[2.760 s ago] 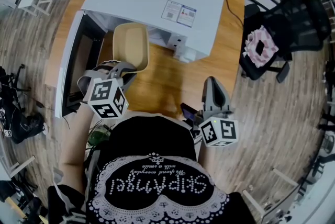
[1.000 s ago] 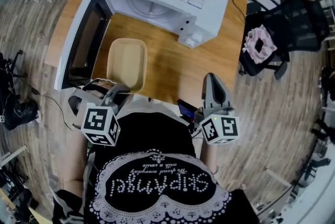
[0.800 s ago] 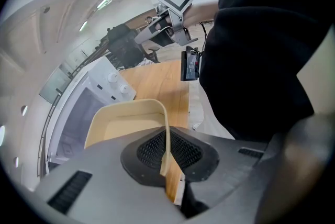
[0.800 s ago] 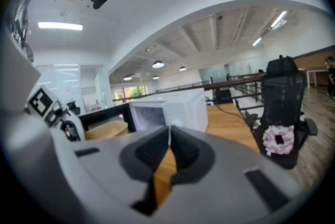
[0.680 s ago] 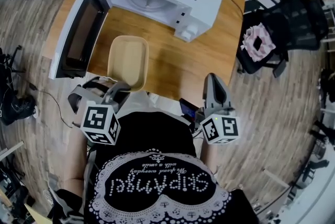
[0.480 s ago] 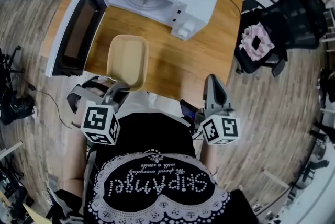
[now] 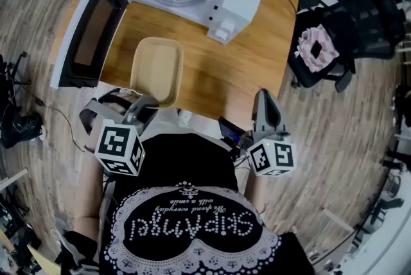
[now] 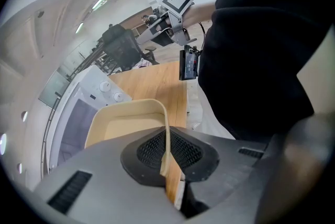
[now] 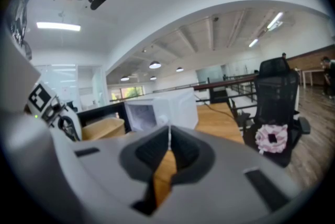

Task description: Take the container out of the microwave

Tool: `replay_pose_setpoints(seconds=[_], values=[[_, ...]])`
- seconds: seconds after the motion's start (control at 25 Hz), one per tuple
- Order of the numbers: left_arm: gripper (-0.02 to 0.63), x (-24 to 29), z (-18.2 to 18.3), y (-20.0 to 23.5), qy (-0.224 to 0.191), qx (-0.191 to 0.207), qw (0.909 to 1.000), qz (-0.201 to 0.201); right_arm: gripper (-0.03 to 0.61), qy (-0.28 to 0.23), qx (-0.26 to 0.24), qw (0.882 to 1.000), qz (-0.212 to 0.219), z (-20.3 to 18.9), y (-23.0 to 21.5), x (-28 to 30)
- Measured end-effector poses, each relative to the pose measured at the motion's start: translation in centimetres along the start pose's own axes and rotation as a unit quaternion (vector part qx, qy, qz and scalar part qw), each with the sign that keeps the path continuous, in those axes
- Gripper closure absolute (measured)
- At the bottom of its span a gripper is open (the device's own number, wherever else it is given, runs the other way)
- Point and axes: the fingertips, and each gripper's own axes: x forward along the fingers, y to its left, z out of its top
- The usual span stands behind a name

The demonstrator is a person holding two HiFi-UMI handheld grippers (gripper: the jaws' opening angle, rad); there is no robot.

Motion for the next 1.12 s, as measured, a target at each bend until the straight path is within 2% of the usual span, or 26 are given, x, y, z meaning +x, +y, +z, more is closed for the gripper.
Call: replay_pose_setpoints(seconds=[1.12], values=[[0.577, -0.1, 0.2, 0.8, -0.009, 0.005, 0.9999, -0.001, 0.545, -0.005, -0.014, 1.0, 0.002, 0.8, -0.1, 0.4]])
